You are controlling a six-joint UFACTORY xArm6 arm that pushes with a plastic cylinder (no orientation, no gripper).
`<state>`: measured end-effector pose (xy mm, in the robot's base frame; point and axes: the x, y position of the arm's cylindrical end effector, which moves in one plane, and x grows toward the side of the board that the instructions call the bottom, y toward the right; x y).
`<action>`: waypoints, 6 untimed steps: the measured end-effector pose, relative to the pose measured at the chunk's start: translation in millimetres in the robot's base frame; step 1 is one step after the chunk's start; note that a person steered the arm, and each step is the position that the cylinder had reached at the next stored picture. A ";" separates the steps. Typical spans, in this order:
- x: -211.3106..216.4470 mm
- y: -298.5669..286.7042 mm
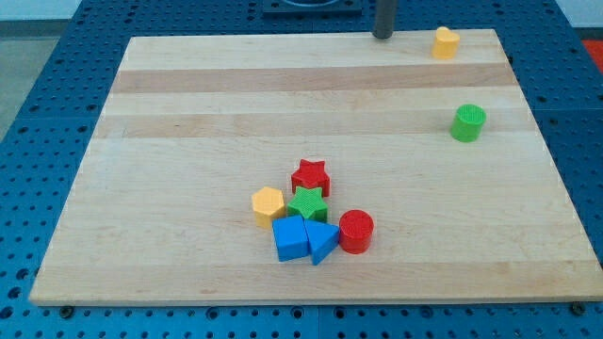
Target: Push the heart into the red circle
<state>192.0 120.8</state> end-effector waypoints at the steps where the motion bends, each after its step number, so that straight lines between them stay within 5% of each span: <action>1: -0.3 29.7; 3: -0.6 84.8; 6: 51.9 80.2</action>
<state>243.8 201.0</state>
